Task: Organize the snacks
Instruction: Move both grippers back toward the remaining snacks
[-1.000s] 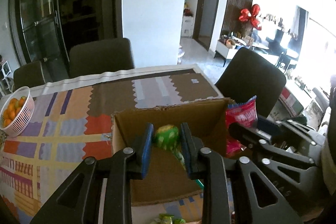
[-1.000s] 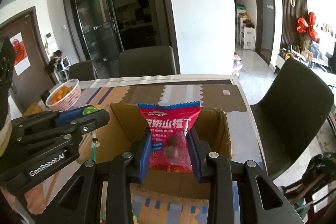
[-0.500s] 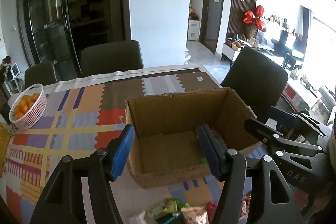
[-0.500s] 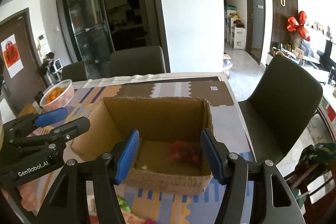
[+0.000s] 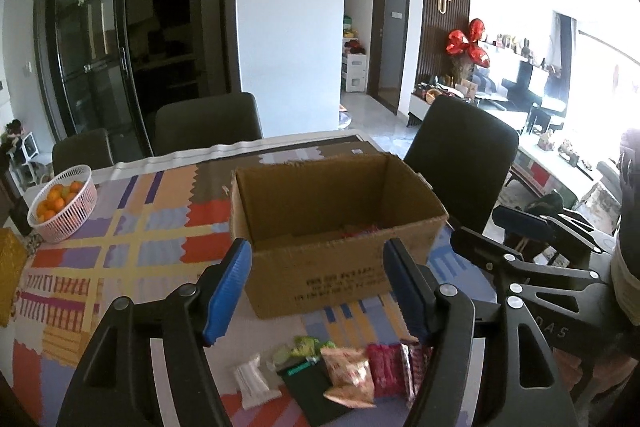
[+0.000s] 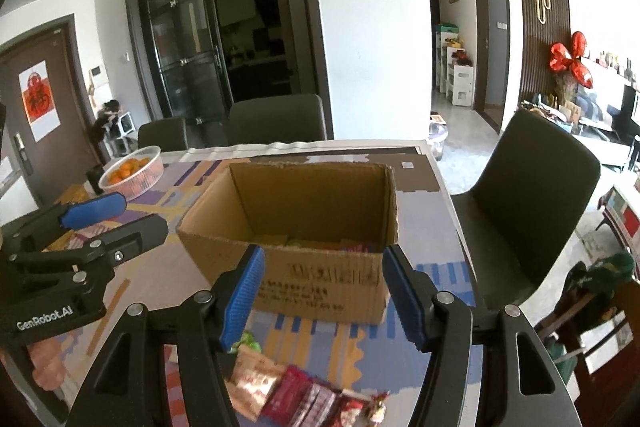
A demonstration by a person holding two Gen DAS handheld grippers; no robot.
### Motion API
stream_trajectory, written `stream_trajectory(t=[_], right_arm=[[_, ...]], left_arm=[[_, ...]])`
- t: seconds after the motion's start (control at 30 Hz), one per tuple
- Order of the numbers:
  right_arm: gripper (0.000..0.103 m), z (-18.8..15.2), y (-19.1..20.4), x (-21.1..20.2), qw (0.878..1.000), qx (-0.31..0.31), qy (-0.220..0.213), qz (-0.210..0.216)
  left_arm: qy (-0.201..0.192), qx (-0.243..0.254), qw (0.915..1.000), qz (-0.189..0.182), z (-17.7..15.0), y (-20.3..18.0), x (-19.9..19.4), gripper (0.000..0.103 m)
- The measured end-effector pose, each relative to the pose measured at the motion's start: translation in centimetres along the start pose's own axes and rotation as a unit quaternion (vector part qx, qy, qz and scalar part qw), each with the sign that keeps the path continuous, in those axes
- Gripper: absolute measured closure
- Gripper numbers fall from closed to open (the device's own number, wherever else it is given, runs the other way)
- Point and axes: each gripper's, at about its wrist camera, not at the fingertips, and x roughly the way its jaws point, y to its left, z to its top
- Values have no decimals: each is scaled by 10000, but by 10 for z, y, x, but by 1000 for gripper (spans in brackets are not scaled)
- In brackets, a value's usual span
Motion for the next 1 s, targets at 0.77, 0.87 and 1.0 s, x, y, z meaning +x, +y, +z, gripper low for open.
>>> stream_trajectory(t=[0.77,0.87,1.0], right_arm=[[41,-77,2,-13,9979,117,637,-76],[41,-89,1,-9,9964,155,826,-83],[41,-102,-3,-2,9943,202,1044,-124]], left_arm=[[947,-263,9947,-303,-90,-14,11,35],[1109,-272,9929,-322,-100,-16,17,35],[1312,-285,9902,-374,-113,-17,29,35]])
